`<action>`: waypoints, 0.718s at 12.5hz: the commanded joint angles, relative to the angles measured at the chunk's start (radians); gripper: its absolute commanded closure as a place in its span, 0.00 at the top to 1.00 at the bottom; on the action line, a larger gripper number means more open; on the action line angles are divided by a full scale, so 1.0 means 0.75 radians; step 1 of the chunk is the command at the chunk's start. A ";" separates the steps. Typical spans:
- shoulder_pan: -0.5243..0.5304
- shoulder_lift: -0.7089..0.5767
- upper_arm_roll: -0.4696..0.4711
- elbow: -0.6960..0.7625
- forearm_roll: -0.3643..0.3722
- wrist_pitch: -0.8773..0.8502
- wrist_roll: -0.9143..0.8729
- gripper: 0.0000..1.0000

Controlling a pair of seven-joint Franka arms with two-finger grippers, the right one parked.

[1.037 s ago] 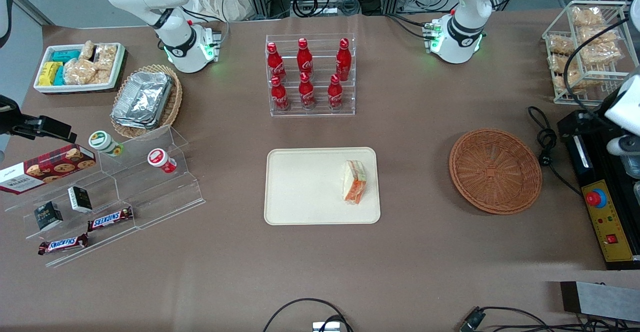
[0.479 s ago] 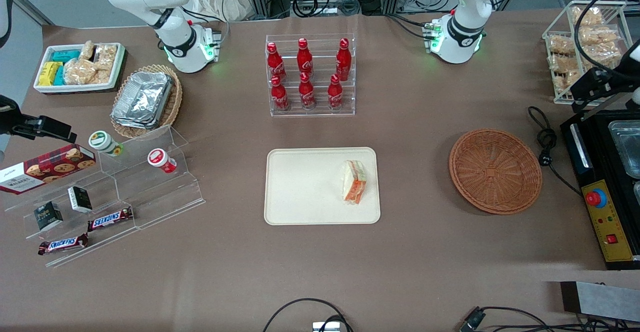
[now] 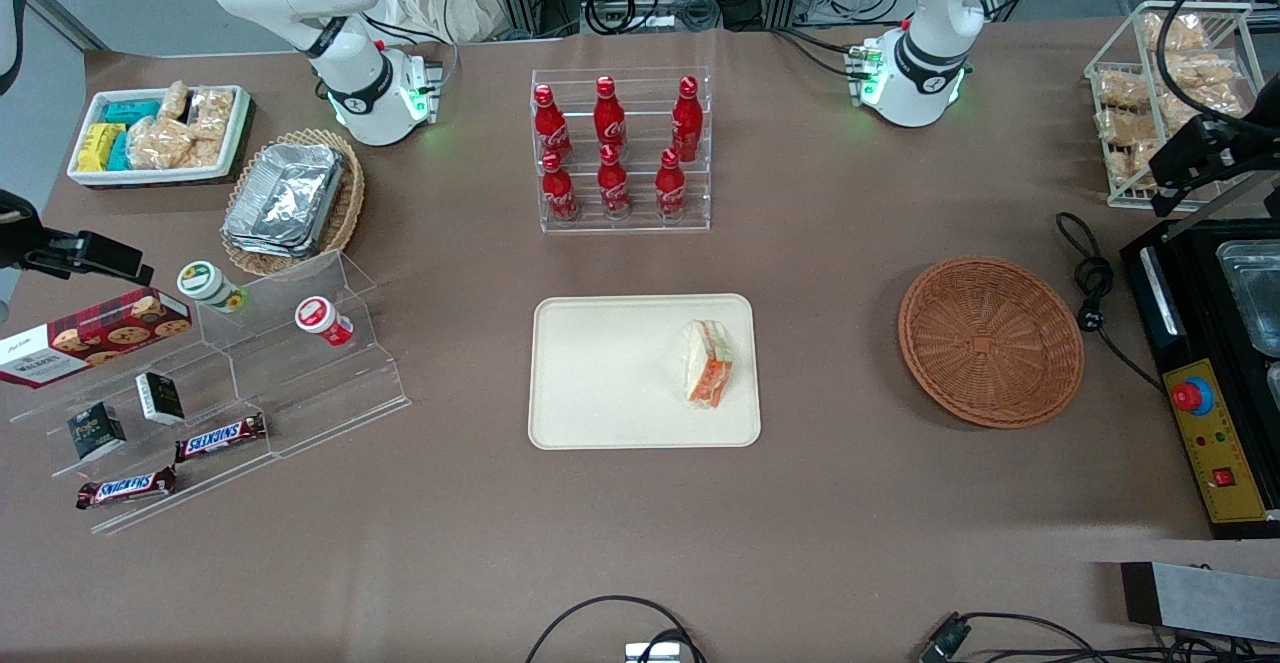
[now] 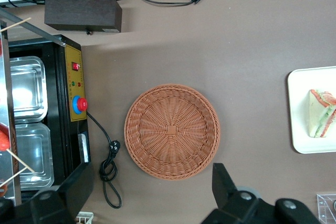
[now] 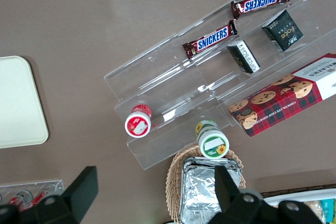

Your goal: Place sandwich from basket to tray

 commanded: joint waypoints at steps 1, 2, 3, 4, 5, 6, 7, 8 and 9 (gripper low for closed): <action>-0.023 0.013 0.026 0.040 -0.021 -0.028 0.009 1.00; -0.019 0.013 0.026 0.040 -0.054 -0.023 0.011 1.00; -0.015 0.015 0.026 0.036 -0.107 -0.023 0.005 1.00; -0.012 0.015 0.026 0.034 -0.136 -0.025 0.001 1.00; -0.012 0.015 0.028 0.034 -0.164 -0.027 -0.015 1.00; -0.010 0.015 0.028 0.034 -0.175 -0.025 -0.046 1.00; -0.012 0.015 0.026 0.034 -0.175 -0.025 -0.052 1.00; -0.012 0.015 0.028 0.034 -0.175 -0.025 -0.052 1.00; -0.012 0.015 0.028 0.034 -0.175 -0.025 -0.050 1.00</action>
